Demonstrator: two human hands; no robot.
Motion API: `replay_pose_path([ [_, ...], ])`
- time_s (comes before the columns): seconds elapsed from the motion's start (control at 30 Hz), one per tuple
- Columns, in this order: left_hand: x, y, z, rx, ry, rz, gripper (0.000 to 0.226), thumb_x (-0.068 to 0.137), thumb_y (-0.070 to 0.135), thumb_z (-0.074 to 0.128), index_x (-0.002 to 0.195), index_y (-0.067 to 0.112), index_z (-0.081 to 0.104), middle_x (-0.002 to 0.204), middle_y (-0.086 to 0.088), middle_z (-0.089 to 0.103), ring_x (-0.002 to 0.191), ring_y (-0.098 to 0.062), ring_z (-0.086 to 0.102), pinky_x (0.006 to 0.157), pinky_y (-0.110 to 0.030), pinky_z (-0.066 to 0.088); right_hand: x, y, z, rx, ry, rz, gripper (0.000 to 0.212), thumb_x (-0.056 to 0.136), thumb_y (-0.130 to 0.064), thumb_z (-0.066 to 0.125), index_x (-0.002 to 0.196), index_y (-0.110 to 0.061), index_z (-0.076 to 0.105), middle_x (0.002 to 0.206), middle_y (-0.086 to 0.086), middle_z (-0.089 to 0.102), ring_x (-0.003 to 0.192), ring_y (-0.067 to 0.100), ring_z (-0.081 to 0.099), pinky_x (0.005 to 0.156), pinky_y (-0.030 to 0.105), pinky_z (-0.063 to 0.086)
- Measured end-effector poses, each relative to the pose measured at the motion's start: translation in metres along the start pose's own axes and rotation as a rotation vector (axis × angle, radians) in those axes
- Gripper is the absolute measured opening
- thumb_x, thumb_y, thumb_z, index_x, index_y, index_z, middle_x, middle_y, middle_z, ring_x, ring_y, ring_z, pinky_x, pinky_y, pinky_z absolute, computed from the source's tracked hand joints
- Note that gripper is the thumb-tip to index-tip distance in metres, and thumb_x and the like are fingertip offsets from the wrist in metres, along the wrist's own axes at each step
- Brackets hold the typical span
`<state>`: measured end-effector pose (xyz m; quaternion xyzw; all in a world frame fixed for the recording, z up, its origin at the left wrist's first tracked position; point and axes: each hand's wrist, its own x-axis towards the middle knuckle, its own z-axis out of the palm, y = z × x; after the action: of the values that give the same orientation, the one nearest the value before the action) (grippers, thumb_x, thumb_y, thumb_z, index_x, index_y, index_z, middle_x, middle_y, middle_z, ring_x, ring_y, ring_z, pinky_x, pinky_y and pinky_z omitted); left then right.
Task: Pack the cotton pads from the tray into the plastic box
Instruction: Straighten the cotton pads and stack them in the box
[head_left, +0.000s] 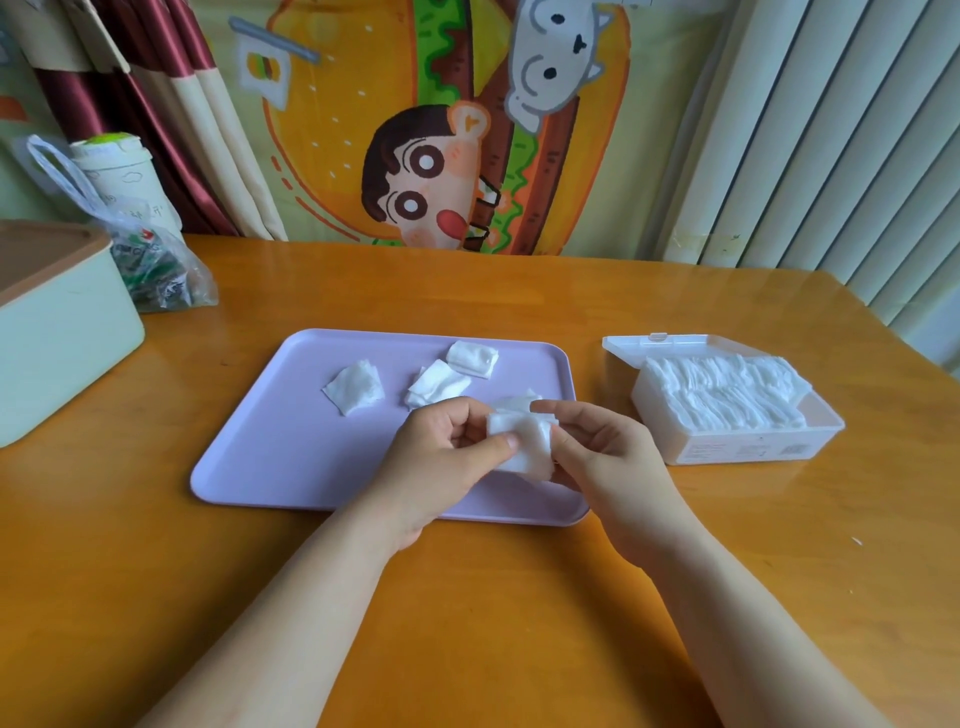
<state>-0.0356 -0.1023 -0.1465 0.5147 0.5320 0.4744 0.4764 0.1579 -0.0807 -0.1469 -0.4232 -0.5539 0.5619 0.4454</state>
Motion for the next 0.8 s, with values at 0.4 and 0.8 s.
replay_pose_path([
  [0.4,0.001,-0.004,0.004,0.022,0.060,-0.016,0.016,0.085,0.031,0.085,0.089,0.020,0.074,0.091,-0.010,0.076,0.081,-0.012,0.067,0.080,-0.034,0.054,-0.003,-0.004,0.004,0.076,-0.079,-0.013,0.027,0.095,-0.029,0.077,0.119,-0.017,0.077,0.098,0.001,0.079,0.101,0.026,0.077,0.093,0.038,0.061],
  [0.8,0.001,-0.001,-0.003,0.025,-0.024,-0.041,0.011,0.092,0.025,0.080,0.102,0.027,0.078,0.102,-0.004,0.078,0.097,-0.024,0.074,0.093,-0.038,0.058,0.000,0.006,0.005,0.041,-0.002,-0.034,0.022,0.108,-0.007,0.055,0.119,-0.007,0.074,0.088,-0.005,0.078,0.079,0.008,0.071,0.070,0.021,0.056],
])
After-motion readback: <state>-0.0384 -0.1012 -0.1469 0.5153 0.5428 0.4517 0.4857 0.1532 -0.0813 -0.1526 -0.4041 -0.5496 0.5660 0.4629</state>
